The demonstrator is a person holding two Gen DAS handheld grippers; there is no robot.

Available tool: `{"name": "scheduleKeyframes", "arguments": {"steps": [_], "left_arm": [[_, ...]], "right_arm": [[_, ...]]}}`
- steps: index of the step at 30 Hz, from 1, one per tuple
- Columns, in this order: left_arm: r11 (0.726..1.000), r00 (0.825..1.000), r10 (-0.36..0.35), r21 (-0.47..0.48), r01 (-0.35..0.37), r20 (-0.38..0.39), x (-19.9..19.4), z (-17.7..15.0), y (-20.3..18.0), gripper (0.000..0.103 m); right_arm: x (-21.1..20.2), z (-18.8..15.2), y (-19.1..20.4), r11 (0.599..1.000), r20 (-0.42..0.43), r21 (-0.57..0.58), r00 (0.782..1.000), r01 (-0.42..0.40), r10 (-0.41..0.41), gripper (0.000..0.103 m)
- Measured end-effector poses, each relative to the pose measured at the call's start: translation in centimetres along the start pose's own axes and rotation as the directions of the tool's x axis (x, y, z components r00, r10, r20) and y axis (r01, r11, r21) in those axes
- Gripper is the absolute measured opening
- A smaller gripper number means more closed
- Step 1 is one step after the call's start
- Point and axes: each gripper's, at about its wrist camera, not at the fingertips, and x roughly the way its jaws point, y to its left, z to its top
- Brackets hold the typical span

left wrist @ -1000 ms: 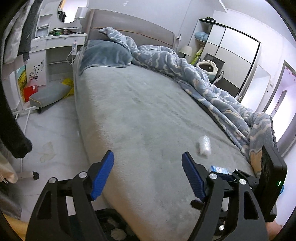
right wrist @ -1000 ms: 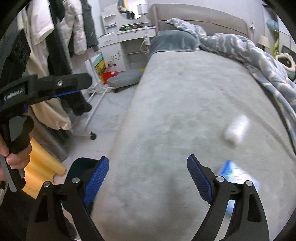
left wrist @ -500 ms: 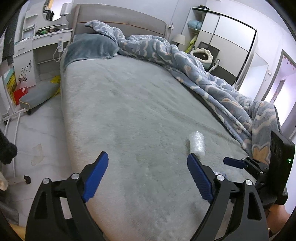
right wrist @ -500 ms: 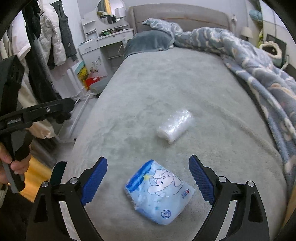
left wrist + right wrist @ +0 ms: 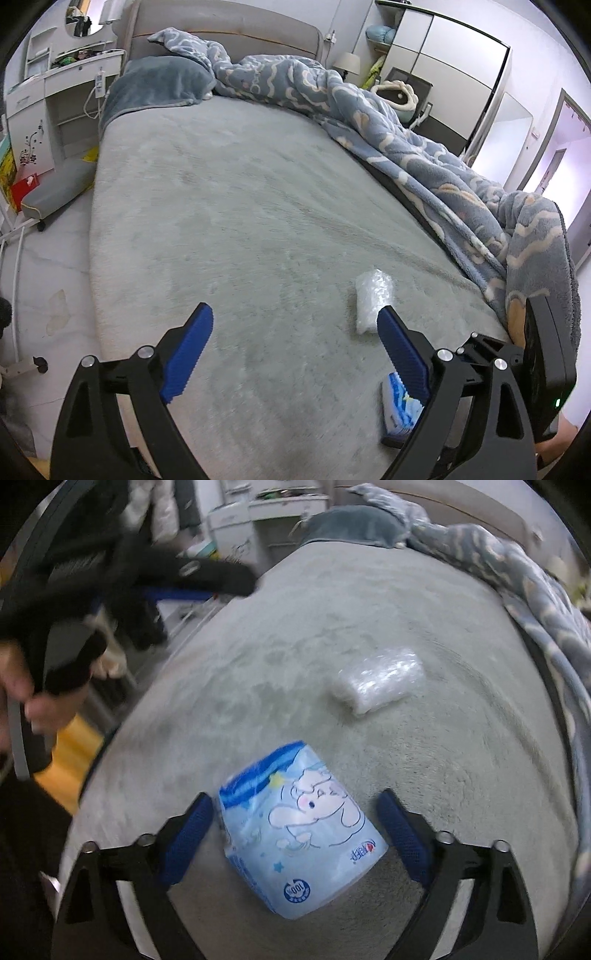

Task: Collect trash
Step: 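Grasp the blue diaper pack with the right gripper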

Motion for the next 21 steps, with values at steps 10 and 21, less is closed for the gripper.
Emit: {"name": "scheduleKeyframes", "arguments": {"steps": [10,21], "left_arm": [[0.999,1.0,-0.018,0.034,0.019,-0.021,2.8,0.5,-2.4,0.092],[0.997,0.998,-0.029,0.069,0.032,-0.055,5.3,0.7,-5.0,0.091]], "right_arm": [[-1.1,-0.5,-1.4,0.998,0.016,0.005,0.998,-0.062,0.062,0.07],[-3.4,-2.1,-4.9,0.996,0.06,0.086,0.998,0.0,-0.005,0.069]]}}
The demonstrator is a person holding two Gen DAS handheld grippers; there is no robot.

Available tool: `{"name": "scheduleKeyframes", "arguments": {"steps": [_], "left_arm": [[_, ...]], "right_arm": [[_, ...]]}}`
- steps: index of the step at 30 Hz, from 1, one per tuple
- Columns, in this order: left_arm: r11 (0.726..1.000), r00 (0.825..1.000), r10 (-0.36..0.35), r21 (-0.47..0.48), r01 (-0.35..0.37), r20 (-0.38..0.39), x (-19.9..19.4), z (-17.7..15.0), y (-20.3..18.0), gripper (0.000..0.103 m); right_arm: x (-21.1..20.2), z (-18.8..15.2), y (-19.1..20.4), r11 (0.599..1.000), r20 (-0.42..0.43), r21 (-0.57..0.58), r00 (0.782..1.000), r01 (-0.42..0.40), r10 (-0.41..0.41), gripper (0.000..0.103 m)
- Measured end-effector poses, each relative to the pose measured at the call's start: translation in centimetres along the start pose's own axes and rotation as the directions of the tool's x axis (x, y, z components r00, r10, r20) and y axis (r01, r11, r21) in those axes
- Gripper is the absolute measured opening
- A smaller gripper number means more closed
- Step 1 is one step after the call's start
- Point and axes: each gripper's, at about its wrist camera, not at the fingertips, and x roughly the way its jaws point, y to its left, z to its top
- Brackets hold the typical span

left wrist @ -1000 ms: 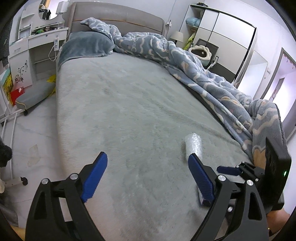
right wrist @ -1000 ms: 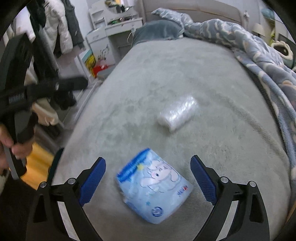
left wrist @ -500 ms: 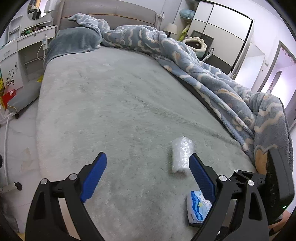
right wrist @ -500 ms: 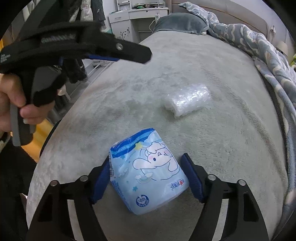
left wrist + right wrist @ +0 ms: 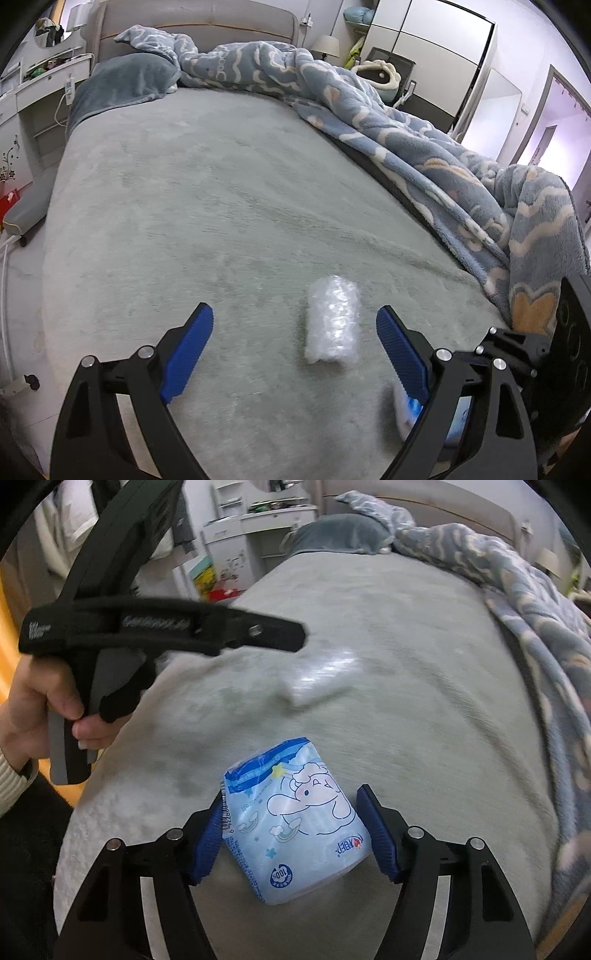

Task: Collect trash
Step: 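Grasp the blue diaper pack with the right gripper, then grasp the clear bubble-wrap roll with the left gripper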

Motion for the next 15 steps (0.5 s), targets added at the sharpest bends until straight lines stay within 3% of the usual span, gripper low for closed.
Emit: {"name": "scheduleKeyframes", "arguments": {"steps": [4,15], "left_arm": [[1.0,1.0,0.004,0.02,-0.004,-0.017,1.0,-0.2,-1.2,0.091],[0.997,0.998,0.032,0.067,-0.029,-0.044,3.6,-0.5,-3.7,0.084]], "right_arm": [[-1.0,-0.8,-2.1,0.997,0.018,0.049,0.998,0.054,-0.055,0.069],[-3.5,-2.2,-5.4,0.983,0.064,0.157,0.993,0.092,-0.103,0.069]]}}
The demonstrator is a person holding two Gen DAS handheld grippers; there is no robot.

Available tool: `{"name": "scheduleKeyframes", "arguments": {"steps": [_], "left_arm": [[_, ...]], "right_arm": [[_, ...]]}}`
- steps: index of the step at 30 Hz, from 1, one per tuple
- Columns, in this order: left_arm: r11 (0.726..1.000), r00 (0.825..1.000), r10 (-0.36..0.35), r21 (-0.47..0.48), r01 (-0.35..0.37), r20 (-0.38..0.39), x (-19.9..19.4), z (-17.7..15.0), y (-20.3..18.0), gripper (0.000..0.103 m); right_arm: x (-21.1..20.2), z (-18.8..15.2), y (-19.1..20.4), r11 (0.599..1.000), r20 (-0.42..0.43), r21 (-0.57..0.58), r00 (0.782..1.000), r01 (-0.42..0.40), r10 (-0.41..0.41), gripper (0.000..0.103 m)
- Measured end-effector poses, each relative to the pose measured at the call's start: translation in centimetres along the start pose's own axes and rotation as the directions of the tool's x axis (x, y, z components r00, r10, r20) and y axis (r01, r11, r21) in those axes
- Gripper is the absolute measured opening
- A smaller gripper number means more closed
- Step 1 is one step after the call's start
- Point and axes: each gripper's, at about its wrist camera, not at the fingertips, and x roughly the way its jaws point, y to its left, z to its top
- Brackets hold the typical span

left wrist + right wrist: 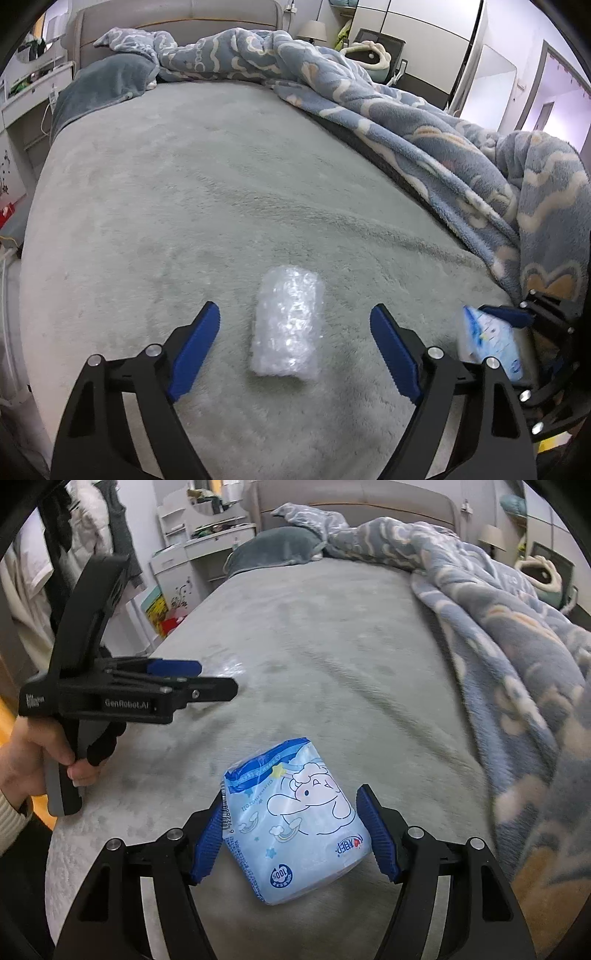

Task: Collect trash
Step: 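Grasp the clear bubble-wrap roll with the left gripper, then carry the bubble-wrap roll and the diaper pack over the green bin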

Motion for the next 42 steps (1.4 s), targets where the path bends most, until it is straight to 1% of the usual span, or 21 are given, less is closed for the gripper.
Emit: {"name": "scheduleKeyframes", "arguments": {"steps": [5,10,12,13,15,19,23,27,30,34,42], "left_arm": [[1.0,1.0,0.017,0.009,-0.017,-0.021,1.0,-0.2,-0.5,0.078],[1.0,0.999,0.031,0.007,-0.03,-0.035,1.8,-0.4,-0.6,0.07],[0.999,0.999,0.034,0.007,-0.034,-0.04,2.0,-0.4,-0.8,0.062],[0.999,0.999,0.037,0.011,-0.036,-0.04,2.0,-0.4,-0.9,0.061],[0.999,0.998,0.042,0.017,-0.041,-0.039,2.0,-0.5,-1.0,0.052],[0.999,0.999,0.034,0.007,-0.034,-0.032,1.6,-0.7,-0.9,0.04],[1.0,1.0,0.005,-0.004,-0.005,-0.024,0.8,-1.1,-1.0,0.038],[0.999,1.0,-0.002,0.033,0.003,-0.012,-0.5,-1.6,-1.7,0.038],[0.999,1.0,-0.007,0.043,0.007,-0.005,-1.6,-2.2,-2.0,0.038],[0.998,1.0,-0.004,0.062,0.004,-0.008,-2.8,-3.3,-2.2,0.038],[0.997,1.0,-0.002,0.071,0.001,0.016,-6.4,-5.4,-2.0,0.038]], "right_arm": [[-1.0,0.0,-1.5,0.999,0.028,0.049,1.0,0.003,-0.005,0.069],[-1.2,0.0,-2.0,0.998,0.034,0.056,0.999,0.015,-0.017,0.069],[-1.3,-0.2,-2.0,0.998,0.031,0.057,0.999,0.019,-0.021,0.069],[-1.3,-0.2,-2.1,0.998,0.029,0.06,0.999,0.022,-0.024,0.069],[-1.2,0.0,-2.2,0.997,0.03,0.071,0.999,0.027,-0.029,0.069],[-1.3,0.3,-2.4,0.994,0.031,0.1,0.999,0.039,-0.043,0.069],[-1.6,0.9,-2.5,0.989,0.045,0.136,0.997,0.053,-0.06,0.069],[-1.9,1.2,-2.4,0.982,0.058,0.177,0.995,0.068,-0.079,0.069],[-2.2,1.4,-2.0,0.976,0.072,0.204,0.994,0.07,-0.087,0.069],[-2.6,1.2,-0.6,0.974,0.087,0.214,0.992,0.072,-0.092,0.069],[-3.7,-0.4,2.0,0.966,0.108,0.249,0.989,0.073,-0.103,0.069]]}}
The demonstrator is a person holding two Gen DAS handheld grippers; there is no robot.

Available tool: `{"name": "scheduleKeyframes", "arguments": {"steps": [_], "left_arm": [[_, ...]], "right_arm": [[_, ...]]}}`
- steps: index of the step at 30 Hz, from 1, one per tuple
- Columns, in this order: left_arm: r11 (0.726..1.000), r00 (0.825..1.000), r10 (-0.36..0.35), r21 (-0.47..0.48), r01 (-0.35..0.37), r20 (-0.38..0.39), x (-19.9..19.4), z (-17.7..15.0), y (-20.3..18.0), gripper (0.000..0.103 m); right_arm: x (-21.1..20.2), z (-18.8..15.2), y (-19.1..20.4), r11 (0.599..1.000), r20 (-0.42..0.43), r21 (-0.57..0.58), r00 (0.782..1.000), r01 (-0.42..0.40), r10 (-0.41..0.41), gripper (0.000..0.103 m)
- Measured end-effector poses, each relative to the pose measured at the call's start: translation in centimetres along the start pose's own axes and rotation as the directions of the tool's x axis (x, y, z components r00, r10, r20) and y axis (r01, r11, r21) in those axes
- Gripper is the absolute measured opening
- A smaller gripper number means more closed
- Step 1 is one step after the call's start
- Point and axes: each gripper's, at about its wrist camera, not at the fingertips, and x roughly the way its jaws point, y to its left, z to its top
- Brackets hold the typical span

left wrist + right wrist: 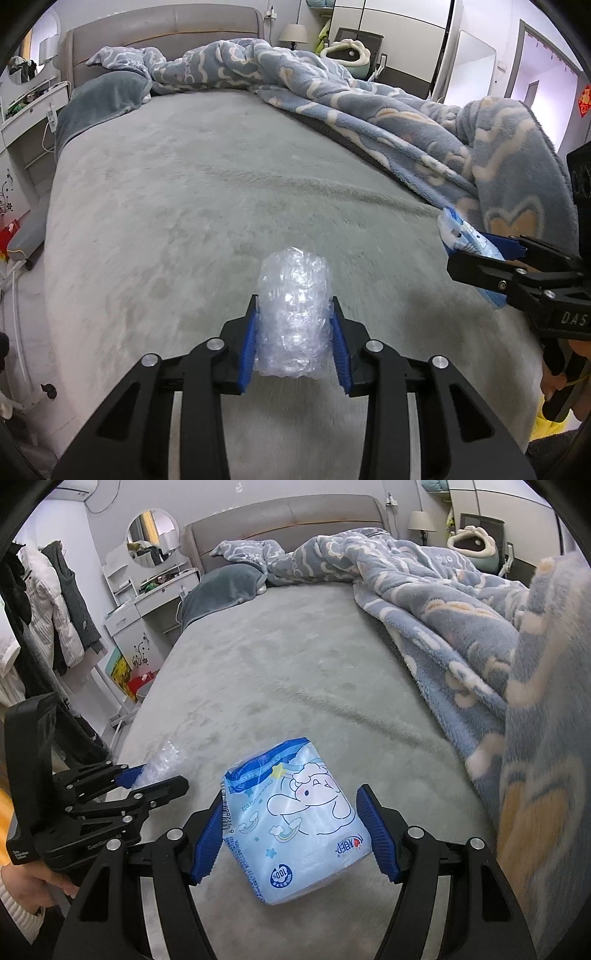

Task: Collect trash
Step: 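Carry the bubble-wrap roll and the diaper pack over the green bin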

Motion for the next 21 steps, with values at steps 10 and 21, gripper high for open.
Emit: {"name": "scheduleKeyframes", "arguments": {"steps": [10,21], "left_arm": [[1.0,0.999,0.021,0.002,-0.021,0.041,-5.0,-3.1,0.3,0.038],[0.999,1.0,0.018,-0.041,-0.018,0.016,-8.1,-7.8,2.5,0.038]], "right_arm": [[-3.1,-2.4,3.4,0.999,0.091,0.033,0.996,0.0,-0.003,0.069],[-4.3,-4.6,7.9,1.0,0.115,0.012,0.993,-0.022,0.02,0.069]]}}
